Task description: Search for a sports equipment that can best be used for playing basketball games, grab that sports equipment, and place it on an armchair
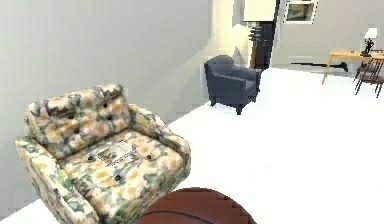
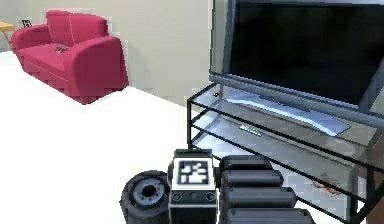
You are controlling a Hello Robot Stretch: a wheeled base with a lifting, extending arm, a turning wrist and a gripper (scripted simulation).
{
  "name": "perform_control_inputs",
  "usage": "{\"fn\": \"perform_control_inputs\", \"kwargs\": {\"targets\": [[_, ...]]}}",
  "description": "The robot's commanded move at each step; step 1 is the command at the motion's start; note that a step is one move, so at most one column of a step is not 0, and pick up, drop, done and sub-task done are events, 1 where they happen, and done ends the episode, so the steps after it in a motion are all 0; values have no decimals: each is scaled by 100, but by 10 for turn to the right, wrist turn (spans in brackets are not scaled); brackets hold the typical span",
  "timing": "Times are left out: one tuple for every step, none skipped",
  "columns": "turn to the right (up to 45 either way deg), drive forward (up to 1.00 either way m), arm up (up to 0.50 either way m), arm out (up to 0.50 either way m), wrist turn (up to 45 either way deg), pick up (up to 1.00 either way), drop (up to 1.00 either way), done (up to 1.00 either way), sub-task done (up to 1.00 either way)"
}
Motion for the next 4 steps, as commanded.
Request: {"fn": "perform_control_inputs", "kwargs": {"targets": [[30, 0, 0, 0, 0, 0, 0, 0, 0], [0, 90, 0, 0, 0, 0, 0, 0, 0], [360, 0, 0, 0, 0, 0, 0, 0, 0], [0, 5, 0, 0, 0, 0, 0, 0, 0]]}}
